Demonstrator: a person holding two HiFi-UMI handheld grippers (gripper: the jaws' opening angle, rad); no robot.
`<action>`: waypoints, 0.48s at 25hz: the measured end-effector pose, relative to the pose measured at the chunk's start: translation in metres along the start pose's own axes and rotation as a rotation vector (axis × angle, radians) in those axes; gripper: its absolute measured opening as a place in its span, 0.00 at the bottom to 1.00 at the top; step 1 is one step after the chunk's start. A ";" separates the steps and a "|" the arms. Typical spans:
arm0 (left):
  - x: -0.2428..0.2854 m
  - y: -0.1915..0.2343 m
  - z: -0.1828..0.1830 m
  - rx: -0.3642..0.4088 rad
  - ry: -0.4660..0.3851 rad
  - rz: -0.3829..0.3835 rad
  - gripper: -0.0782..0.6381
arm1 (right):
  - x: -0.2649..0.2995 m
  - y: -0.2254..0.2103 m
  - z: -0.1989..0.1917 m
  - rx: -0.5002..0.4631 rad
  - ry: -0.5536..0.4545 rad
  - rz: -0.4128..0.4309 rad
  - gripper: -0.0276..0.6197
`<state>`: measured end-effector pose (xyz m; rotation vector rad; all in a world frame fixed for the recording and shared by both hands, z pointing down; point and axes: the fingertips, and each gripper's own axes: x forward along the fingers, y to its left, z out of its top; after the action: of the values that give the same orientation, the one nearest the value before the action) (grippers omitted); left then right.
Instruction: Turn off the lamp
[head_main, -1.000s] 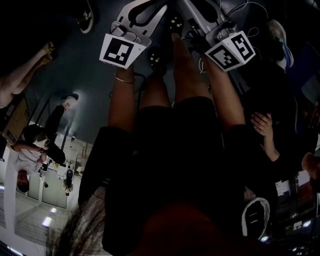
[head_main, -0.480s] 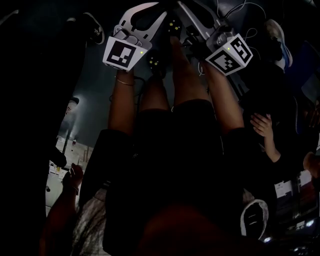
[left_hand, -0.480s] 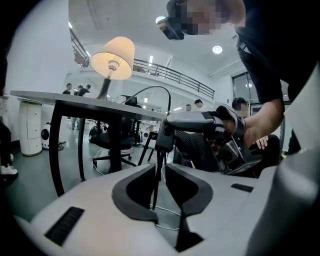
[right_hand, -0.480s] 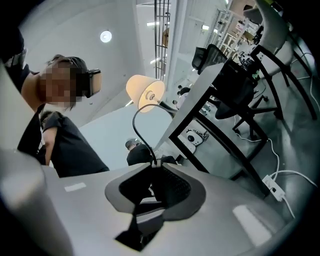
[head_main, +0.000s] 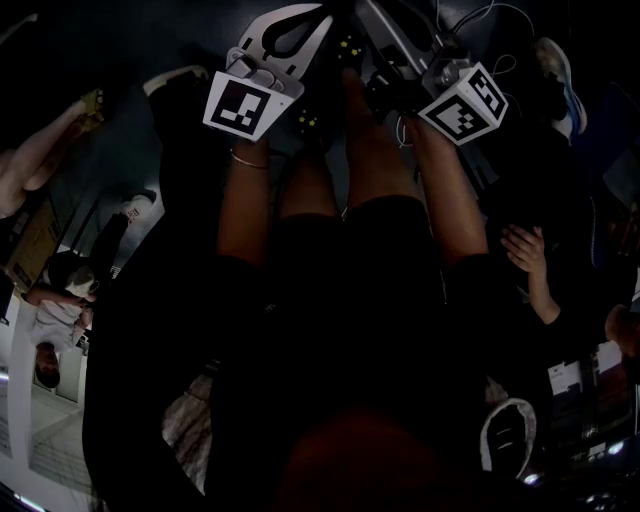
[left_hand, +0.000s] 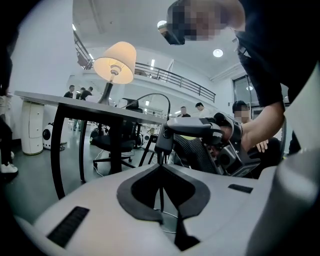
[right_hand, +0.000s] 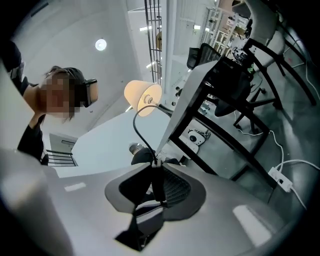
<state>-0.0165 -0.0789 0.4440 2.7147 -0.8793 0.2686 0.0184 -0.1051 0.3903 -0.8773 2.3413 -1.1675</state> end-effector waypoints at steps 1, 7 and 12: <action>0.000 0.000 0.000 0.003 0.003 0.001 0.13 | 0.000 0.000 0.000 0.005 -0.003 0.004 0.15; 0.000 -0.005 0.001 0.026 0.015 -0.008 0.13 | -0.004 0.002 0.002 -0.007 -0.027 0.014 0.15; 0.000 -0.007 0.002 0.032 0.024 -0.011 0.13 | -0.003 0.006 -0.001 -0.018 -0.022 0.035 0.16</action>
<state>-0.0116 -0.0741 0.4402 2.7392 -0.8602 0.3149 0.0182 -0.0995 0.3856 -0.8474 2.3440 -1.1187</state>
